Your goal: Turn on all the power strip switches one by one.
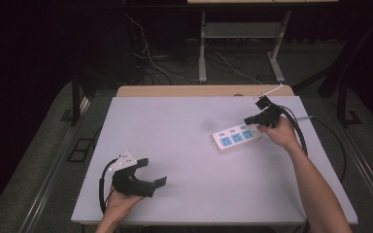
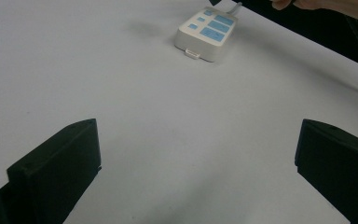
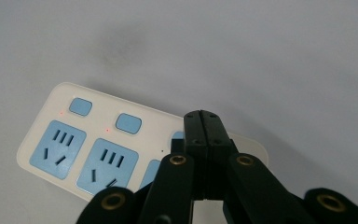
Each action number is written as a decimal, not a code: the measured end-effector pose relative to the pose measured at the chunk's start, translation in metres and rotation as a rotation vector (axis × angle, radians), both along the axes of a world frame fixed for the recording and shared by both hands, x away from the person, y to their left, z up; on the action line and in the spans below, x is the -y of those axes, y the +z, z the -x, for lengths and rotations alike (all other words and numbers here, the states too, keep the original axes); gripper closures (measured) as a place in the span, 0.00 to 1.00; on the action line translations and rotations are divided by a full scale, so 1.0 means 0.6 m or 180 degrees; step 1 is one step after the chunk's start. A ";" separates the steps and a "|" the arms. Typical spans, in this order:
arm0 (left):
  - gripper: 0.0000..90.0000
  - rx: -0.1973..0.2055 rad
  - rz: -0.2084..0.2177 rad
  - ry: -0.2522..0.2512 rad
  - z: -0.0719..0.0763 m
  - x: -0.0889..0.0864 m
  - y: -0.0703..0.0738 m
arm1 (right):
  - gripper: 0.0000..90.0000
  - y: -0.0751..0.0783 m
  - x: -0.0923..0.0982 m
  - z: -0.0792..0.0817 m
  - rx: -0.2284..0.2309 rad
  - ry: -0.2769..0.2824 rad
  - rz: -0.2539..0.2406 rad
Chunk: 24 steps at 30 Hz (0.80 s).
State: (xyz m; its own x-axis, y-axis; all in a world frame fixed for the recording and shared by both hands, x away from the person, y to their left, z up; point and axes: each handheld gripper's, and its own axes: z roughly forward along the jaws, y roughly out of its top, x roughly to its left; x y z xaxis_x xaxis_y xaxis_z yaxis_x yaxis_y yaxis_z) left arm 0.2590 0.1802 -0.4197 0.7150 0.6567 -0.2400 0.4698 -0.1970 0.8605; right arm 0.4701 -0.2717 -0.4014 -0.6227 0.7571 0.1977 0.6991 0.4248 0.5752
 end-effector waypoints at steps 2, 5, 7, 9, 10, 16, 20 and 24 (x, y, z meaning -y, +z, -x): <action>0.00 0.0004 0.0000 -0.0002 0.000 0.000 0.000 | 1.00 -0.004 -0.001 0.000 -0.0014 0.0013 0.0011; 0.00 0.0002 0.0000 0.0003 0.000 0.000 0.000 | 1.00 -0.010 -0.003 0.001 -0.0034 0.0015 0.0016; 0.00 0.0003 0.0006 0.0005 0.000 0.000 0.000 | 1.00 -0.012 -0.005 0.001 -0.0044 0.0016 0.0008; 0.00 0.0002 0.0000 0.0002 0.000 0.000 0.000 | 1.00 -0.015 -0.006 0.001 -0.0051 0.0017 0.0008; 0.00 0.0003 -0.0003 -0.0002 0.000 0.000 0.000 | 1.00 -0.016 -0.007 0.001 -0.0050 0.0023 0.0011; 0.00 0.0002 -0.0005 0.0000 0.000 0.000 0.000 | 1.00 -0.016 -0.011 0.000 -0.0036 0.0020 -0.0018; 0.00 0.0005 -0.0006 -0.0005 0.001 0.001 0.000 | 1.00 -0.017 -0.014 0.000 -0.0039 0.0031 -0.0036; 0.00 0.0002 -0.0009 -0.0006 0.000 0.000 0.000 | 1.00 -0.017 -0.016 -0.001 -0.0028 0.0043 -0.0044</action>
